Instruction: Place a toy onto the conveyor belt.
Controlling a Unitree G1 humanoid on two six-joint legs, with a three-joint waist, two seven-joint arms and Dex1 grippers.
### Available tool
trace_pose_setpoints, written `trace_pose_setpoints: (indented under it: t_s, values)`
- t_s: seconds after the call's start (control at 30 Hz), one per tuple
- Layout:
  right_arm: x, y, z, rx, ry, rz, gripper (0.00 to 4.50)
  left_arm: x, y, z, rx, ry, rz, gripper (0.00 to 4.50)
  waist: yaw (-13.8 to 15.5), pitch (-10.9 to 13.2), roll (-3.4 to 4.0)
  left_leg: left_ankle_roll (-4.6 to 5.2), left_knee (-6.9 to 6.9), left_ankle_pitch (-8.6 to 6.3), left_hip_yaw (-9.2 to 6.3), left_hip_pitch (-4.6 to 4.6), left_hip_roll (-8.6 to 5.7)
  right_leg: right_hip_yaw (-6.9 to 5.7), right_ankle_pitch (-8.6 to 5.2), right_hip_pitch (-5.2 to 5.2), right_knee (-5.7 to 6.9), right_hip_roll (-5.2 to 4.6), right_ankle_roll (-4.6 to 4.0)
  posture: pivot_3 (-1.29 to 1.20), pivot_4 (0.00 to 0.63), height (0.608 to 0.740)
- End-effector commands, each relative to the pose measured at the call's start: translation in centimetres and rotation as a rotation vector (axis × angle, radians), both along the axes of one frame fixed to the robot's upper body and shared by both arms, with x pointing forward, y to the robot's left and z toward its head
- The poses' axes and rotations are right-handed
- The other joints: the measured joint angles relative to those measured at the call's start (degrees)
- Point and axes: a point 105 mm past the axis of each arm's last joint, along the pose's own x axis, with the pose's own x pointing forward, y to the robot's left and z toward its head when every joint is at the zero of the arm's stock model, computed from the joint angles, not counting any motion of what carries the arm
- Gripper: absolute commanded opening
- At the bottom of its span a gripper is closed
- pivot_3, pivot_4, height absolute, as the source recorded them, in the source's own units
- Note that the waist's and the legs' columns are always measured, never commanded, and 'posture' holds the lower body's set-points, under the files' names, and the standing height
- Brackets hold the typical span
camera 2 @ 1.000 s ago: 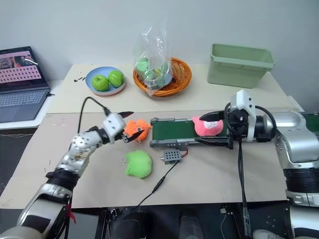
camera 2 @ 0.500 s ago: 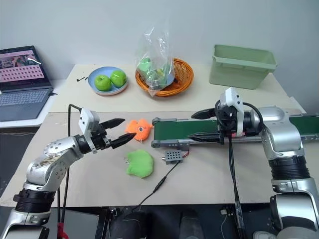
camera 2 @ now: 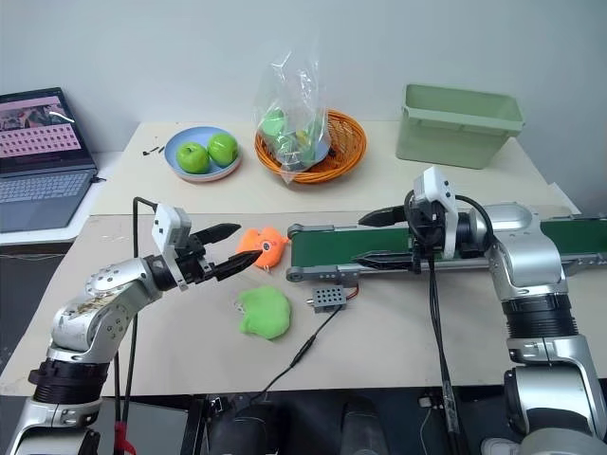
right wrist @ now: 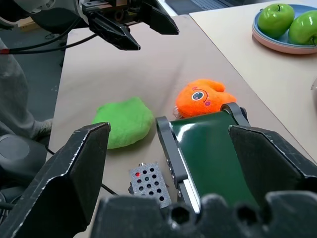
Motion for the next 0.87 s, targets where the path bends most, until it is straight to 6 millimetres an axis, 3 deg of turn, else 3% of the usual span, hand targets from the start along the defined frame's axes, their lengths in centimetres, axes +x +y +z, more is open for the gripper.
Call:
trace_pose_setpoints:
  t_s: [0.03, 0.87]
  values:
    - [-0.13, 0.18, 1.46, 0.006, -0.068, 0.021, 4.5, -0.12, -0.02, 1.56, -0.04, -0.029, -0.01, 4.42, -0.01, 0.0, 0.0, 0.0, 0.0, 0.0, 0.0, 0.0, 0.0, 0.0, 0.0, 0.0, 0.0, 0.0, 0.0, 0.0, 0.15, 0.74]
    - [-0.03, 0.39, 1.59, 0.008, -0.079, 0.03, 4.5, -0.14, -0.11, 1.14, -0.014, -0.001, -0.003, 4.42, 0.01, 0.0, 0.0, 0.0, -0.01, 0.0, 0.0, 0.0, 0.0, 0.0, 0.0, 0.0, -0.01, 0.0, 0.0, 0.0, 0.15, 0.74]
